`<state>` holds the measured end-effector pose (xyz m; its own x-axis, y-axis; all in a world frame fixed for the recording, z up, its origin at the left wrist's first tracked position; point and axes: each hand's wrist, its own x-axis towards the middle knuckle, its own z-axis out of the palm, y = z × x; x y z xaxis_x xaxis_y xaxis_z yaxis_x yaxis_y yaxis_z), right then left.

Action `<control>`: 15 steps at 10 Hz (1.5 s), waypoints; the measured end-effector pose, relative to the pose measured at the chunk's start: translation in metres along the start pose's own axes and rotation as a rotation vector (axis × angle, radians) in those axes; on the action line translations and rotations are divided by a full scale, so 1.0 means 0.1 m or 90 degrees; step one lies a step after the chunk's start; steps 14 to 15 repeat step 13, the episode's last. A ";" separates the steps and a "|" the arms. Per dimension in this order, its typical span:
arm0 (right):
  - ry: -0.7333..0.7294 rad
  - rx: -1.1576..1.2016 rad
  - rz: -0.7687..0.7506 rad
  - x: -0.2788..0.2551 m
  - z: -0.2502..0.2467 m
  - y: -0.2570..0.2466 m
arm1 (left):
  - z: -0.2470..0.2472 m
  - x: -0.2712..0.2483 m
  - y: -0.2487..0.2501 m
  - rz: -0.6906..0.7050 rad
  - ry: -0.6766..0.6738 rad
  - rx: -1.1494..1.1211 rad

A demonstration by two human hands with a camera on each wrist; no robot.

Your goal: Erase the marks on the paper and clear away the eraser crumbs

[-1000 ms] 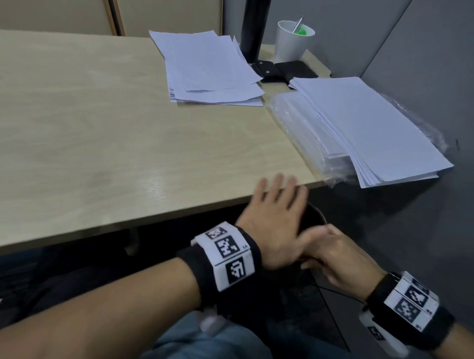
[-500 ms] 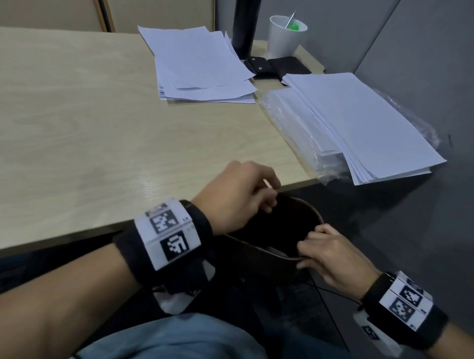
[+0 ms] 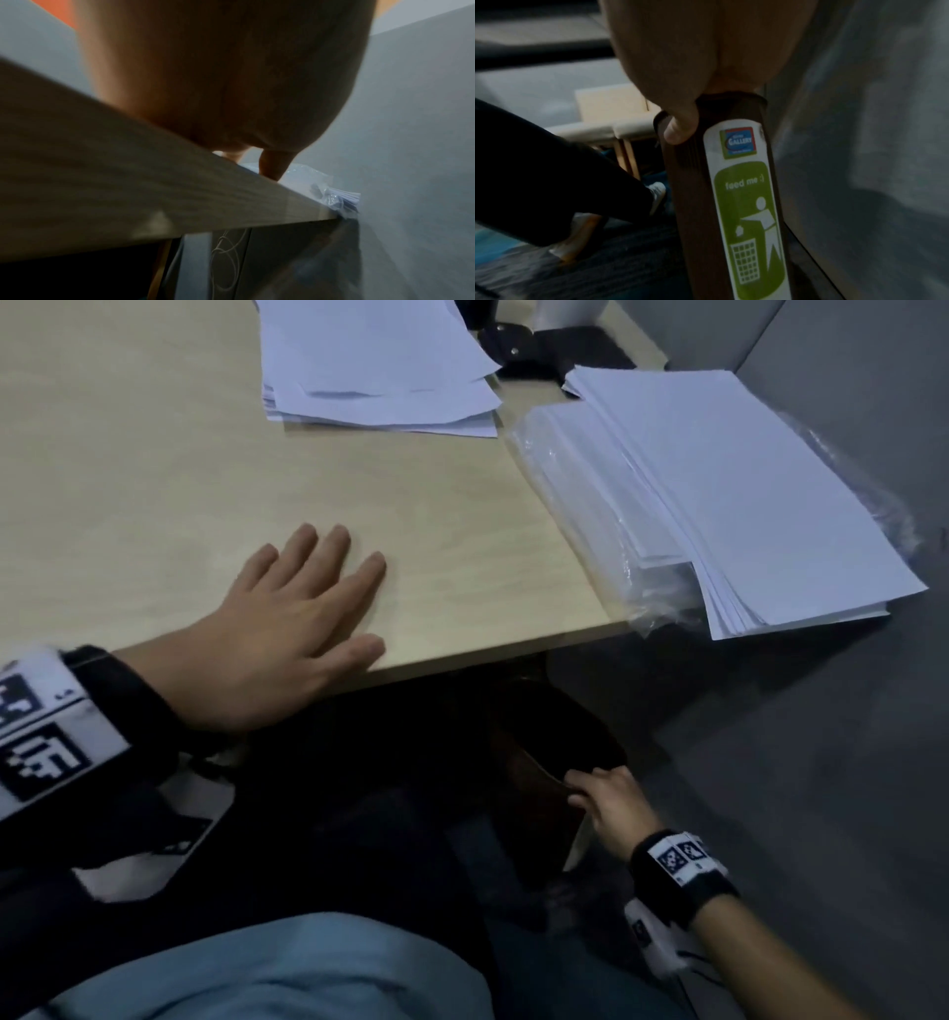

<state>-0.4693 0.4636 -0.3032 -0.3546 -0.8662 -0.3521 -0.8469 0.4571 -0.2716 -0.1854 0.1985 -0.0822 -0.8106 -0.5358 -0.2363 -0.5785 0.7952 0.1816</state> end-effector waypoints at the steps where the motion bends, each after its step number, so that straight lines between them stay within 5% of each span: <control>1: -0.087 0.055 0.124 0.20 0.44 0.18 | 0.03 0.01 -0.03 0.007 0.021 0.000; 5: -0.235 -0.039 0.126 0.64 1.47 0.19 | 0.15 0.09 -0.15 -0.010 0.055 0.024; 8: -0.336 -0.020 0.146 0.47 1.74 0.18 | 0.19 0.13 -0.20 -0.035 0.055 0.043; 10: -0.384 0.034 0.166 0.50 1.50 0.07 | 0.25 0.19 -0.29 -0.016 0.069 0.040; 13: -0.192 0.065 0.105 0.75 0.32 -0.20 | 0.18 0.08 -0.14 0.005 0.103 -0.055; 15: -0.192 0.065 0.105 0.75 0.32 -0.20 | 0.18 0.08 -0.14 0.005 0.103 -0.055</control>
